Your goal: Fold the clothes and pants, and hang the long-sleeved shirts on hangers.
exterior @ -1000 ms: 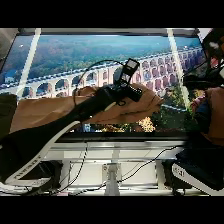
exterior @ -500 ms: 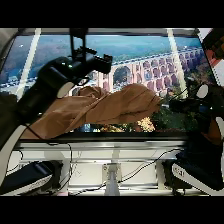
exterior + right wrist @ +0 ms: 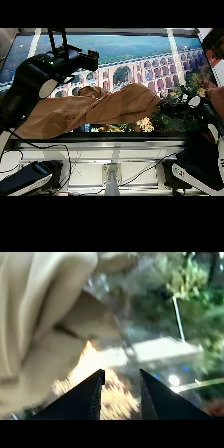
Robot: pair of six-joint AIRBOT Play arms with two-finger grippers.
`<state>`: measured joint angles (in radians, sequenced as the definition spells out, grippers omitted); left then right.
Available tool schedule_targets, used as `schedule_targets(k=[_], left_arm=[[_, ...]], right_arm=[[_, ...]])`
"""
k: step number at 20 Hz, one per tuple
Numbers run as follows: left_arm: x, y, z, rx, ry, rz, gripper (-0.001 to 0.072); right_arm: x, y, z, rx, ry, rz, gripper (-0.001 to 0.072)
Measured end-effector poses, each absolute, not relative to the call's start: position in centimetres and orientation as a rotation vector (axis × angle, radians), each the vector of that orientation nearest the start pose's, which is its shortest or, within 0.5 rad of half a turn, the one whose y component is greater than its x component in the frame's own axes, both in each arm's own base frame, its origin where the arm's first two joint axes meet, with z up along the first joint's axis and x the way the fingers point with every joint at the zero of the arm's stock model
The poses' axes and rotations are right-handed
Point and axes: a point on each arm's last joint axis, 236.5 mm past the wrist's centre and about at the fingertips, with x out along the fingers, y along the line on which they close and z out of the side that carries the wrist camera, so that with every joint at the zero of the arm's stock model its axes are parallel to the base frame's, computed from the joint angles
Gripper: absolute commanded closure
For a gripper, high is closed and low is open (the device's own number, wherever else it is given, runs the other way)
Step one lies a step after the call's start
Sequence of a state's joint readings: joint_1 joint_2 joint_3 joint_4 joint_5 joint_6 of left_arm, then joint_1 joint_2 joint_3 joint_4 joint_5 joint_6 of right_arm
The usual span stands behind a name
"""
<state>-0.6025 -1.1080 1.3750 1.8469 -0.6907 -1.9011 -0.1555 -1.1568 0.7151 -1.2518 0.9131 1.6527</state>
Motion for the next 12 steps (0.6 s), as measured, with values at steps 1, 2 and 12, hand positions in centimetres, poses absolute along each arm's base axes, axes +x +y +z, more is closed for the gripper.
schedule_targets(k=[1, 2, 12], left_arm=[[41.3, -23.4, 25.4, 0.043, 0.403, -0.398, 0.0089], [41.3, -23.4, 25.4, 0.043, 0.403, -0.397, 0.0089], [41.3, -23.3, 25.4, 0.046, 0.405, -0.394, 0.0089]], right_arm=[[31.7, 1.1, -7.8, 0.528, 1.298, -0.112, 0.0289], [32.0, 1.1, -7.9, 0.544, 1.285, -0.119, 0.0289], [31.0, 2.4, -9.4, 0.463, 1.341, 0.012, 0.0334]])
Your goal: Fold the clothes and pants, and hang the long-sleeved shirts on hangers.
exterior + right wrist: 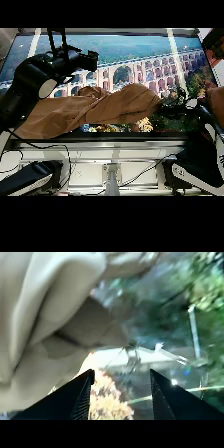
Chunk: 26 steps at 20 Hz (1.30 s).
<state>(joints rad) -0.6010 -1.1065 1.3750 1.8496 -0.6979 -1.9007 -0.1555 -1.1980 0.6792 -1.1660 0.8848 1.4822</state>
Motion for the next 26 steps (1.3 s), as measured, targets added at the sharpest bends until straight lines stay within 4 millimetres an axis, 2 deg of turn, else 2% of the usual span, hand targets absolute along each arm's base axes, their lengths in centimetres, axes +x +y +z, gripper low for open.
schedule_targets(k=[4, 9, 14, 16, 18, 19, 20, 21, 22, 24, 26], left_arm=[[41.3, -23.2, 25.4, 0.046, 0.405, -0.394, 0.0089], [41.3, -23.2, 25.4, 0.047, 0.404, -0.394, 0.0088], [41.3, -23.2, 25.4, 0.047, 0.404, -0.394, 0.0089], [41.3, -23.2, 25.4, 0.047, 0.404, -0.394, 0.0089], [41.3, -23.2, 25.4, 0.047, 0.404, -0.394, 0.0089], [41.3, -23.2, 25.4, 0.047, 0.404, -0.394, 0.0089], [41.3, -23.2, 25.4, 0.047, 0.404, -0.394, 0.0089], [41.3, -23.2, 25.4, 0.048, 0.404, -0.393, 0.0089], [41.3, -23.2, 25.4, 0.048, 0.404, -0.393, 0.0089], [41.4, -23.1, 25.4, 0.05, 0.403, -0.391, 0.0089], [41.5, -23.0, 25.3, 0.053, 0.405, -0.387, 0.0089]], right_arm=[[30.9, 4.6, -9.3, 0.545, 1.349, 0.079, 0.0338], [29.8, 6.2, -10.8, 0.64, 1.389, 0.097, 0.0316], [31.2, 7.2, -10.8, 0.73, 1.324, 0.104, 0.0316], [31.6, 7.5, -11.0, 0.77, 1.316, 0.099, 0.0202], [31.7, 7.9, -11.5, 0.817, 1.322, 0.092, 0.0205], [31.9, 8.1, -11.7, 0.848, 1.323, 0.087, 0.025], [32.0, 8.4, -12.0, 0.868, 1.325, 0.085, 0.0385], [32.0, 8.5, -12.4, 0.874, 1.327, 0.083, 0.0469], [32.1, 8.8, -12.7, 0.875, 1.327, 0.083, 0.0516], [32.4, 9.3, -13.1, 0.86, 1.318, 0.083, 0.0667], [32.8, 9.8, -13.3, 0.84, 1.305, 0.087, 0.0682]])
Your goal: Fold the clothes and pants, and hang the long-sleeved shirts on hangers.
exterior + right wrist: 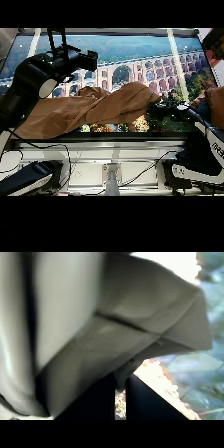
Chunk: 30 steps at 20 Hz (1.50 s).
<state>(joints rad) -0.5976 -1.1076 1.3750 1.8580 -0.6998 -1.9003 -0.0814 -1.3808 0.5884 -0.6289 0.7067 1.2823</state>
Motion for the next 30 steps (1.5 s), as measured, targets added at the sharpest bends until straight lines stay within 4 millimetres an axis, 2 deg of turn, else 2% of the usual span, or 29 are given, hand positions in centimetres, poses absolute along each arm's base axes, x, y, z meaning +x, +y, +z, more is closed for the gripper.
schedule_targets(k=[3, 5, 7, 9, 11, 15, 17, 19, 21, 24, 26, 30], left_arm=[[41.9, -22.1, 25.2, 0.072, 0.405, -0.361, 0.0089], [42.2, -20.9, 25.2, 0.074, 0.408, -0.333, 0.0089], [42.5, -19.5, 25.4, 0.07, 0.409, -0.3, 0.0089], [42.7, -17.5, 25.6, 0.063, 0.421, -0.256, 0.0089], [42.6, -14.7, 25.5, 0.054, 0.448, -0.192, 0.0089], [41.9, -7.5, 25.9, 0.024, 0.491, -0.026, 0.009], [41.1, -3.6, 26.1, 0.008, 0.514, 0.066, 0.009], [40.1, 0.3, 25.6, 0.004, 0.558, 0.161, 0.009], [38.8, 3.5, 24.2, 0.014, 0.626, 0.241, 0.0091], [36.6, 7.3, 20.7, 0.033, 0.765, 0.334, 0.0096], [35.2, 8.5, 17.4, 0.044, 0.872, 0.362, 0.0174], [30.9, 8.5, 9.3, 0.072, 1.152, 0.343, 0.0175]], right_arm=[[33.3, 9.6, -13.2, 0.766, 1.289, 0.106, 0.0683], [34.5, 7.8, -12.4, 0.655, 1.242, 0.108, 0.0683], [36.0, 5.5, -10.6, 0.541, 1.186, 0.108, 0.0683], [37.8, 3.1, -7.6, 0.461, 1.106, 0.097, 0.0683], [39.0, 0.5, -4.5, 0.364, 1.035, 0.076, 0.0683], [39.8, -3.5, 0.8, 0.121, 0.953, 0.056, 0.0683], [39.7, -4.8, 2.7, -0.025, 0.934, 0.07, 0.0683], [39.4, -5.9, 3.6, -0.161, 0.934, 0.088, 0.0683], [39.1, -7.0, 4.0, -0.286, 0.945, 0.1, 0.0683], [38.6, -8.7, 4.3, -0.489, 0.967, 0.125, 0.0683], [38.5, -9.3, 4.4, -0.57, 0.975, 0.138, 0.0683], [38.3, -9.8, 4.5, -0.641, 0.985, 0.152, 0.0683]])
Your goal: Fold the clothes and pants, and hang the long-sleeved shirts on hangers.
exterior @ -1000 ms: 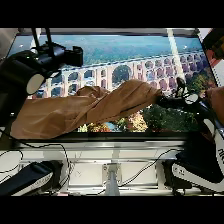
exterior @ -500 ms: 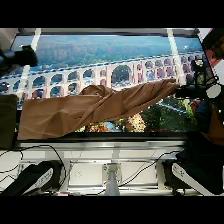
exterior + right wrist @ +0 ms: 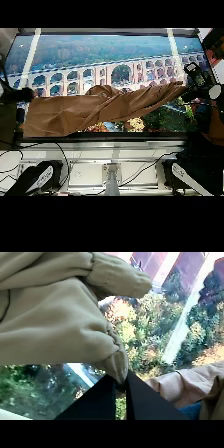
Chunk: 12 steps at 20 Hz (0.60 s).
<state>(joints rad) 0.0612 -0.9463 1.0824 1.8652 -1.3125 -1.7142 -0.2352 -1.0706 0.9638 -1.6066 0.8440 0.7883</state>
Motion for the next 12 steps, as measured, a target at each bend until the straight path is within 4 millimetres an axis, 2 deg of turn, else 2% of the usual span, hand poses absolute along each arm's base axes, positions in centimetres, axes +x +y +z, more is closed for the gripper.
schedule_targets(k=[2, 4, 5, 6, 7, 10, 12], left_arm=[[28.2, 8.5, 5.9, 0.104, 1.289, 0.321, 0.0175], [26.3, 9.2, 3.8, 0.115, 1.37, 0.327, 0.0179], [25.6, 9.9, 3.4, 0.113, 1.383, 0.344, 0.0208], [25.0, 10.9, 3.2, 0.101, 1.381, 0.37, 0.0321], [24.5, 12.0, 3.4, 0.074, 1.366, 0.406, 0.0368], [21.9, 17.0, 4.4, -0.059, 1.295, 0.576, 0.0369], [20.2, 19.3, 4.1, -0.233, 1.241, 0.663, 0.0364]], right_arm=[[38.2, -9.9, 4.5, -0.654, 0.988, 0.156, 0.0682], [38.2, -10.0, 4.5, -0.66, 0.992, 0.158, 0.0683], [38.1, -10.0, 4.4, -0.661, 0.995, 0.16, 0.0683], [38.1, -10.0, 4.4, -0.663, 0.995, 0.16, 0.0682], [38.1, -10.0, 4.4, -0.665, 0.996, 0.161, 0.0683], [38.1, -10.0, 4.4, -0.666, 0.998, 0.162, 0.0683], [38.1, -10.0, 4.4, -0.666, 0.998, 0.163, 0.0682]])
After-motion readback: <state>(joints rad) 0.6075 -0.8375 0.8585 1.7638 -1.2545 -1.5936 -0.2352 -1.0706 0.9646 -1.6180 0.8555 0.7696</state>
